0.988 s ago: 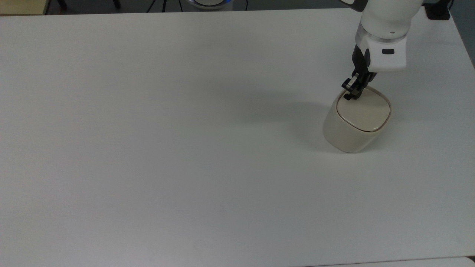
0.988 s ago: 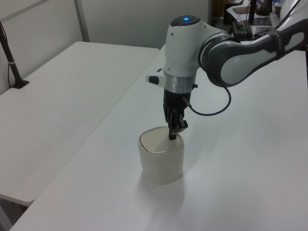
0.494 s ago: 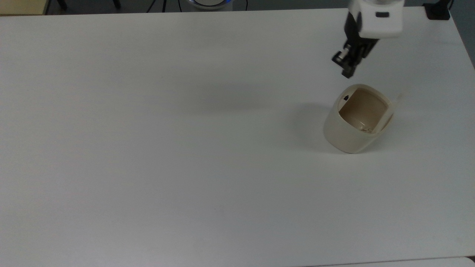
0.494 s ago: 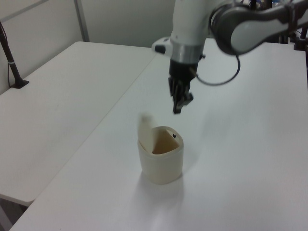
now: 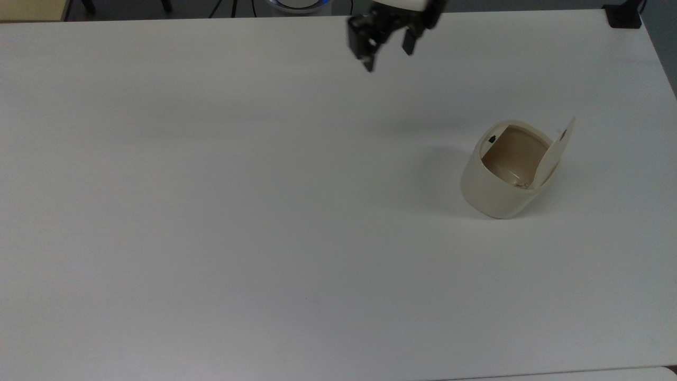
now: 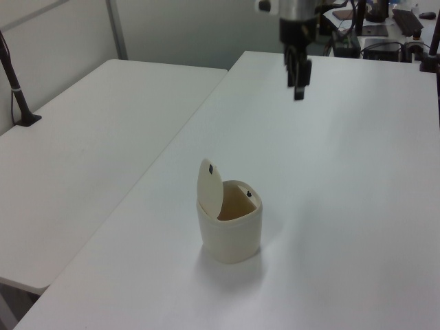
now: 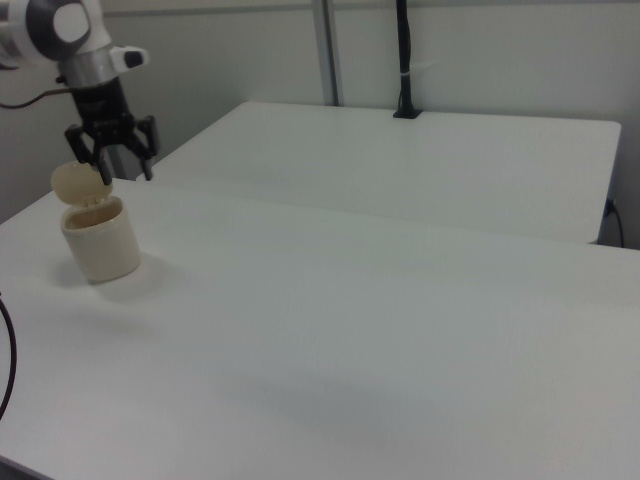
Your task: Open the trash bin
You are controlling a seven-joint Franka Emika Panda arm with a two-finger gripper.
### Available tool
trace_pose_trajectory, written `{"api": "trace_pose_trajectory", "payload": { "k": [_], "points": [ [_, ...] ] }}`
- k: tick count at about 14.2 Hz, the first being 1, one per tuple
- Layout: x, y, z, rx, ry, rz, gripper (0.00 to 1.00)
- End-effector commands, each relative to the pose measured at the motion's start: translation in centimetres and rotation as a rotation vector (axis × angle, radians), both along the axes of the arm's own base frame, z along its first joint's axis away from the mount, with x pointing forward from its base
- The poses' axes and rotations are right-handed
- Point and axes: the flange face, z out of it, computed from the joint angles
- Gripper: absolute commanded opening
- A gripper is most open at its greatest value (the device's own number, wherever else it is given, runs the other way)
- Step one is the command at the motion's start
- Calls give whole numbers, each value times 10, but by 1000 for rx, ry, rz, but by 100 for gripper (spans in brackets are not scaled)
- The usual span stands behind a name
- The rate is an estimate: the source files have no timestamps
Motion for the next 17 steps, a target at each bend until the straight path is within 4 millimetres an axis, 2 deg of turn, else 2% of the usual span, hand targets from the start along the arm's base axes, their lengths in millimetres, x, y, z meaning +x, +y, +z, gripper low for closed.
{"api": "trace_pose_trajectory", "payload": {
  "k": [1, 2, 3, 6, 10, 15, 17],
  "points": [
    [-18, -73, 11, -31, 60, -232, 100],
    [-20, -91, 16, -35, 51, -341, 100],
    [-22, -118, 20, -37, 42, -463, 100],
    [-20, -162, 17, -36, 44, -550, 100],
    [-14, -190, 11, -38, 32, -595, 100],
    [-11, -194, 11, -35, 20, -602, 100],
    [-10, -203, 11, -49, 13, -611, 100]
  ]
}}
